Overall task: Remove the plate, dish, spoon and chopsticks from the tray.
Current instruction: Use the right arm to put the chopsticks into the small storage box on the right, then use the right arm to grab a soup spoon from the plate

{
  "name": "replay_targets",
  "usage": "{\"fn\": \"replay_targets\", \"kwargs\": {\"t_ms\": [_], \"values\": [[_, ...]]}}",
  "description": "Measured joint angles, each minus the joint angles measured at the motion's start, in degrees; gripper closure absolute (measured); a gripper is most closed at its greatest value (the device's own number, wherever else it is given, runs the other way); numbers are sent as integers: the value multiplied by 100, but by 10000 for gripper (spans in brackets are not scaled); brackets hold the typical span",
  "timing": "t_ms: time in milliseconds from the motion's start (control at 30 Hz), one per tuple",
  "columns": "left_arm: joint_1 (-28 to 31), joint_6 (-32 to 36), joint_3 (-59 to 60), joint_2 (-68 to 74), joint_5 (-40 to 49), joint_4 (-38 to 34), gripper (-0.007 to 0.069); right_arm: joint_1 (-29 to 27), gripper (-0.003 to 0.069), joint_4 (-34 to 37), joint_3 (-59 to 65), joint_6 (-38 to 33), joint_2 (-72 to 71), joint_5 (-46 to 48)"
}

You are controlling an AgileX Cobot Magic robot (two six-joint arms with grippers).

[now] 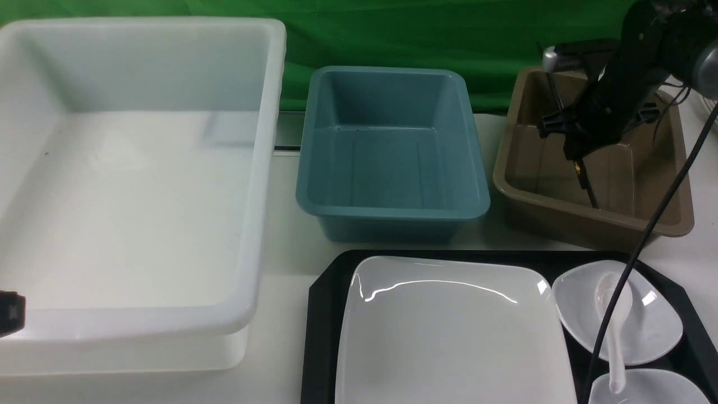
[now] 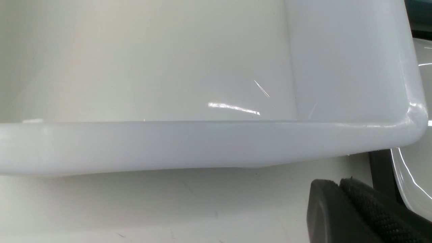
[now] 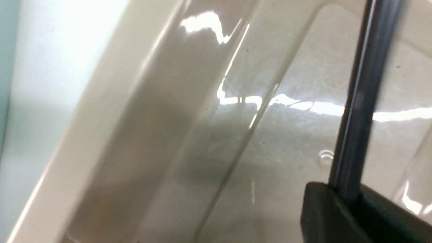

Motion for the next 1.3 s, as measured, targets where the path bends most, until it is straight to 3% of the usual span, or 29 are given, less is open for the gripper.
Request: {"fn": "replay_targets", "kwargs": {"t_ms": [233,333,567,667,767,833,867,900,933,1000,1167,1300], "values": [[0,0,0,0,0,0,607,0,576,-43,0,-102,-18,163],[0,15,0,0,0,0,607,0,543,-48,0,-123,7,211],[0,1,0,0,6,0,607,0,179,-188,0,-123,55,605],[0,1,0,0,16,0,607,0,141,-270,-19,-123,13,868],[0,1,0,0,22,19,607,0,239,-387,-35,-98,-142,1047],[0,1,0,0,22,28,607,-11,391,-459,-46,-77,-350,1274],[0,1,0,0,22,34,607,-19,428,-459,-46,-78,-401,1303],[0,1,0,0,33,39,607,-52,546,-423,-46,-47,-588,1460],[0,1,0,0,40,39,607,-80,587,-405,-46,-23,-722,1460],[0,1,-5,0,59,39,607,-125,627,-394,145,25,-1121,1460],[0,1,-5,0,70,82,607,-246,641,-541,908,329,-1992,1242],[0,-15,-5,0,100,149,607,-954,641,-355,1573,727,-2439,713]]}}
